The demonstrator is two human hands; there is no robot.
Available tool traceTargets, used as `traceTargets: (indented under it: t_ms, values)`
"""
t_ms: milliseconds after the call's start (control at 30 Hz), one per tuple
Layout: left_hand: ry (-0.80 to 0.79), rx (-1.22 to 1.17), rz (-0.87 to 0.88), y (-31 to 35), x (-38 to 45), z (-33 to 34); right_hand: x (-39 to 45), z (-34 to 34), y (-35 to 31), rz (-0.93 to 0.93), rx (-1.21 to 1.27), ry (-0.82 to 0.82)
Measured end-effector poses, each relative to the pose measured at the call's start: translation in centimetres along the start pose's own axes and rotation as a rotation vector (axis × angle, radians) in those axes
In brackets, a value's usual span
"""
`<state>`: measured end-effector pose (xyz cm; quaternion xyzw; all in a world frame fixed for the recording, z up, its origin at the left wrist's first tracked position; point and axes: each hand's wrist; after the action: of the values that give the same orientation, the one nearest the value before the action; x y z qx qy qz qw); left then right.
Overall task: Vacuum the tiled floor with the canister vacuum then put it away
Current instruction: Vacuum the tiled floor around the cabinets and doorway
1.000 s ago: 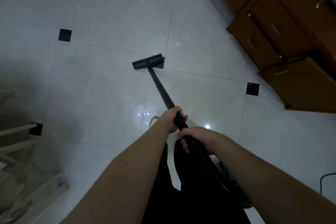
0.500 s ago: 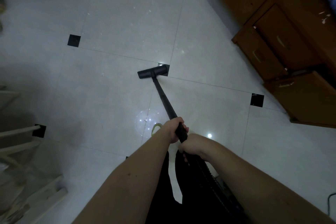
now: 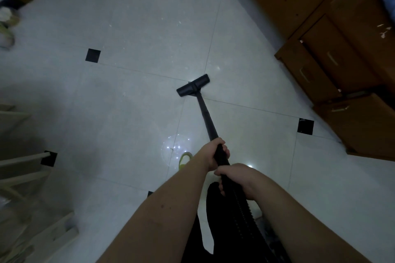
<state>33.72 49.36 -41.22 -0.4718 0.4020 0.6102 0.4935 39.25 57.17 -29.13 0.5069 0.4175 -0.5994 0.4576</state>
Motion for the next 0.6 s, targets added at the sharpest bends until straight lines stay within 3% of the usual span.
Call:
traceTargets:
  t_ms: [300,600]
  values:
    - [0.081,0.076,-0.014,-0.2,-1.9,2.7,-2.4,-1.9,1.1,-0.159,-0.22,0.116]
    - [0.216,0.37,-0.025,1.4,-2.0,3.1,-3.3,-3.5,-0.9,-0.09,-0.124,-0.001]
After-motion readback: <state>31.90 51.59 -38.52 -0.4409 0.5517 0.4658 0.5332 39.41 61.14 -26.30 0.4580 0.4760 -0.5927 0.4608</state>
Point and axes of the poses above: each hand's wrist, its own x-axis towards the middle knuckle, its own z-axis out of the palm, y = z × x, and after that the axes turned 3 degrees about y, right-handed
